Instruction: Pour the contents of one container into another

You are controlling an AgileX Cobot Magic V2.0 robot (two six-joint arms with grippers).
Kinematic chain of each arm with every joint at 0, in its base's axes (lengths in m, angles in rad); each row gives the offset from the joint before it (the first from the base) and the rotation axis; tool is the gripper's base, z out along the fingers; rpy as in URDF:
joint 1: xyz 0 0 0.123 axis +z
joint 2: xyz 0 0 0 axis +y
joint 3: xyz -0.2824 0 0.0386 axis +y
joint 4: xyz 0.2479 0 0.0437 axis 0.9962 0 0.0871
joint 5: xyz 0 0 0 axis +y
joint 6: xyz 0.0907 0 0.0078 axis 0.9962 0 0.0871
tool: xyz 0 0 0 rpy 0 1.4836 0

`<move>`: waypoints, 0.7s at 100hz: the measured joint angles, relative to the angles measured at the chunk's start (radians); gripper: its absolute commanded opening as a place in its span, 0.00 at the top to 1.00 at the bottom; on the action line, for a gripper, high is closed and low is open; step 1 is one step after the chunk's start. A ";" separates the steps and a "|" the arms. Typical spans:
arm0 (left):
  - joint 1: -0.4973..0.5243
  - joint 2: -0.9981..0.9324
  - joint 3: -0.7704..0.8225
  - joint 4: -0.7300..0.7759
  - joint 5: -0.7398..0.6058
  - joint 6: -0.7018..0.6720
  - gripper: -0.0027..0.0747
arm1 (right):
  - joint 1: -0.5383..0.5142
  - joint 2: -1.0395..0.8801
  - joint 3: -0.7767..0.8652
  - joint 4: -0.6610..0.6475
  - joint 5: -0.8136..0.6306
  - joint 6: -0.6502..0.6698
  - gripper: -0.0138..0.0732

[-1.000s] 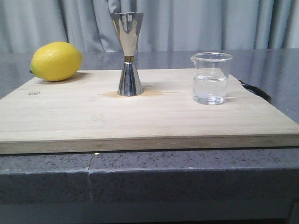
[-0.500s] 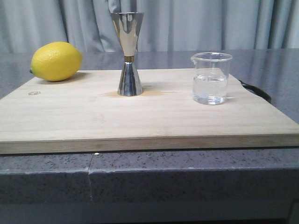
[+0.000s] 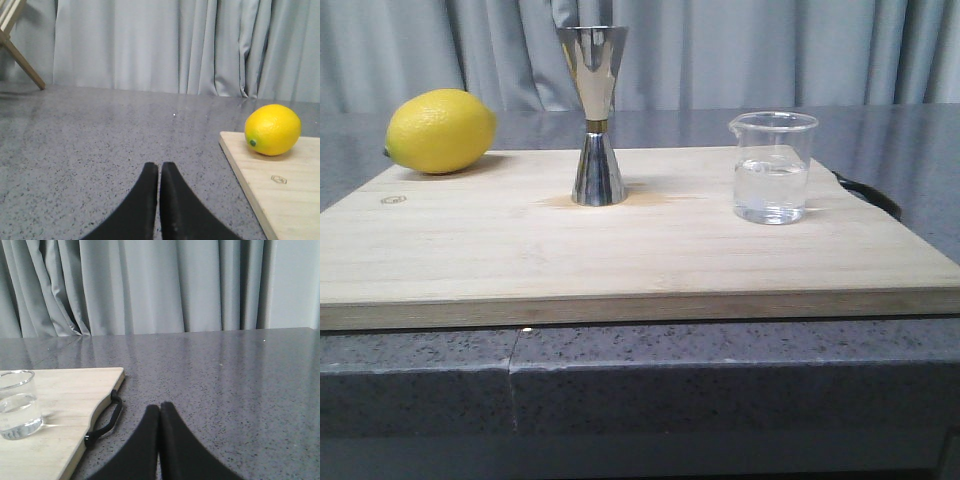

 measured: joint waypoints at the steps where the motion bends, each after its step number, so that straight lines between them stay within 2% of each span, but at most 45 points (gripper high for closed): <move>1: 0.000 0.000 0.000 0.000 -0.003 0.000 0.99 | 0.000 0.000 0.000 0.000 0.000 0.000 0.90; 16: 0.000 0.000 -0.009 -0.017 -0.032 0.000 0.99 | 0.000 0.000 -0.002 0.009 0.019 0.000 0.90; 25: 0.000 0.000 -0.057 -0.027 0.001 0.000 0.99 | 0.000 0.000 -0.036 0.015 0.066 0.000 0.90; 43: 0.000 0.024 -0.248 -0.029 0.155 0.000 0.99 | 0.000 0.066 -0.177 0.021 0.150 0.000 0.90; 70: 0.000 0.259 -0.526 -0.029 0.428 0.060 0.99 | 0.000 0.351 -0.449 -0.036 0.335 0.000 0.90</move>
